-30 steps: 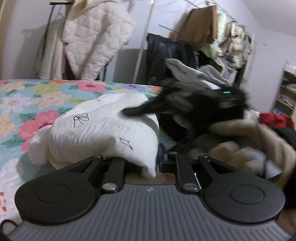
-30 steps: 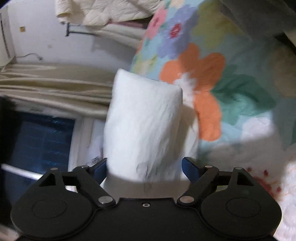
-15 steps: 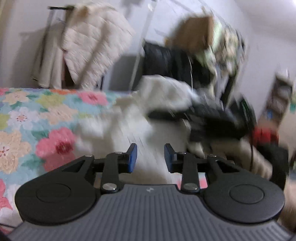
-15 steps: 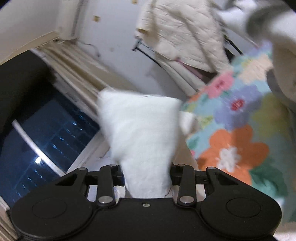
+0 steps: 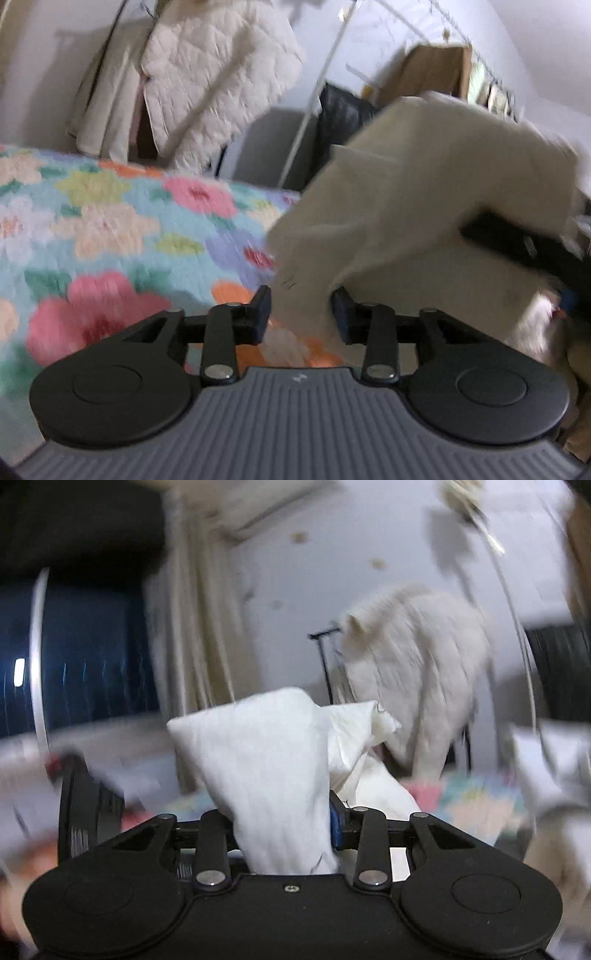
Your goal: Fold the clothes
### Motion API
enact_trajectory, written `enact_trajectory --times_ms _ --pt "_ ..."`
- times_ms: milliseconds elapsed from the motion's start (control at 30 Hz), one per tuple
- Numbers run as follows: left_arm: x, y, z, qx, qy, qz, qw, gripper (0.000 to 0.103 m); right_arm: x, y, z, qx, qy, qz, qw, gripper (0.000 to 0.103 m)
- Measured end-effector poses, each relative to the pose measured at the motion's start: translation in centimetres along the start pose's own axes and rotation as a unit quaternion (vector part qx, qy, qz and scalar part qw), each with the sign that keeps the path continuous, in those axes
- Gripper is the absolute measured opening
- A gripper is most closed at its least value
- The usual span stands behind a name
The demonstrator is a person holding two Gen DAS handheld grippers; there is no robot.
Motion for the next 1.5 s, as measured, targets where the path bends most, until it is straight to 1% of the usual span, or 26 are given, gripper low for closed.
enact_trajectory --times_ms 67,100,133,167,200,233,267,300,400,500,567,667,700,767,867,933,1000,1067,1100,1133,1167,1267,1333,1367,1433,1500 --pt "-0.6 2.4 0.8 0.03 0.006 0.019 0.9994 0.046 -2.2 1.6 -1.6 0.027 0.04 0.009 0.999 0.04" --pt "-1.6 4.0 1.4 0.05 0.021 0.025 0.9982 0.046 -3.8 2.5 -2.7 0.041 0.072 0.017 0.996 0.04" --pt "-2.8 5.5 2.0 0.073 0.041 0.033 0.9959 0.046 -6.1 3.5 -4.0 0.05 0.119 0.034 0.991 0.04" --pt "-4.3 7.2 2.8 0.1 0.067 0.047 0.9916 0.046 -8.2 4.7 -5.2 0.056 0.158 0.052 0.985 0.04" --pt "-5.9 8.8 3.6 0.127 0.094 0.06 0.9857 0.046 -9.5 5.8 -6.0 0.067 0.177 0.059 0.98 0.04" --pt "-7.4 10.4 4.5 0.153 0.12 0.073 0.9782 0.046 -10.0 7.0 -6.5 0.086 0.187 0.055 0.977 0.04" --pt "-8.6 11.6 5.7 0.168 0.132 0.098 0.9719 0.046 -10.0 8.0 -6.9 0.103 0.194 0.049 0.974 0.04" --pt "-9.5 12.2 7.4 0.169 0.126 0.139 0.9675 0.045 -9.8 8.8 -7.2 0.115 0.2 0.041 0.972 0.04" --pt "-11.6 13.6 12.3 0.164 0.103 0.252 0.9482 0.047 -10.4 10.0 -7.4 0.141 0.226 0.012 0.964 0.044" --pt "-12.8 13.9 16.4 0.169 0.085 0.32 0.9285 0.052 -11.4 10.7 -7.3 0.162 0.252 0.019 0.954 0.048" --pt "-13.3 13.6 17.9 0.167 0.075 0.344 0.9208 0.054 -11.4 11.3 -6.8 0.182 0.263 0.014 0.947 0.057" --pt "-13.3 12.8 19.6 0.167 0.05 0.355 0.9185 0.054 -11.3 11.8 -5.0 0.218 0.277 -0.009 0.936 0.062" --pt "-12.8 12.4 20.2 0.168 0.036 0.35 0.9209 0.054 -11.0 11.8 -4.5 0.23 0.279 -0.016 0.932 0.063" --pt "-10.7 11.8 20.6 0.165 0.011 0.322 0.9322 0.054 -9.9 11.6 -3.2 0.263 0.269 -0.048 0.925 0.069" --pt "-7.6 10.3 20.8 0.16 -0.005 0.255 0.9536 0.055 -7.6 10.8 -1.7 0.302 0.24 -0.109 0.916 0.074" --pt "-6.1 9.0 20.6 0.152 -0.009 0.215 0.9646 0.056 -6.3 9.4 -1.7 0.289 0.211 -0.136 0.924 0.074" --pt "-5.5 7.7 20.0 0.134 -0.006 0.189 0.9727 0.057 -5.6 7.6 -1.9 0.255 0.186 -0.15 0.937 0.074" --pt "-5.6 6.6 18.5 0.119 0.009 0.166 0.9789 0.057 -5.8 5.9 -2.8 0.214 0.178 -0.155 0.948 0.073" --pt "-6.1 6.5 17.5 0.123 0.025 0.153 0.9803 0.057 -6.2 5.3 -3.4 0.198 0.18 -0.153 0.951 0.073" --pt "-6.5 6.3 16.4 0.127 0.041 0.139 0.9812 0.057 -6.8 4.7 -4.2 0.183 0.186 -0.151 0.954 0.072" --pt "-7.2 6.6 15.3 0.142 0.06 0.131 0.9793 0.056 -7.5 4.1 -5.2 0.169 0.195 -0.15 0.954 0.071" --pt "-10.3 9.7 12.5 0.21 0.123 0.144 0.9592 0.058 -10.4 2.0 -8.2 0.12 0.232 -0.167 0.951 0.066" --pt "-11.4 11.3 11.8 0.232 0.132 0.148 0.9522 0.059 -13.2 -0.2 -9.0 0.066 0.268 -0.2 0.94 0.065" --pt "-11.6 11.7 11.6 0.237 0.132 0.147 0.951 0.061 -14.4 -1.2 -9.1 0.047 0.283 -0.221 0.932 0.065" --pt "-11.1 11.4 12.3 0.238 0.121 0.145 0.9529 0.062 -14.7 -2.3 -8.4 0.041 0.285 -0.275 0.917 0.065" --pt "-10.4 11.0 13.5 0.249 0.117 0.146 0.9503 0.061 -13.6 -2.9 -7.3 0.035 0.277 -0.312 0.908 0.066"
Point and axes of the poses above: each gripper's, at about its wrist camera, not at the fingertips, and z roughly against the way its jaws point, y to its left, x to its top, the point moved 10 cm from there along -z, roughly the way its jaws point, and after that the axes turned 3 degrees about -z, right-handed, at the moved point
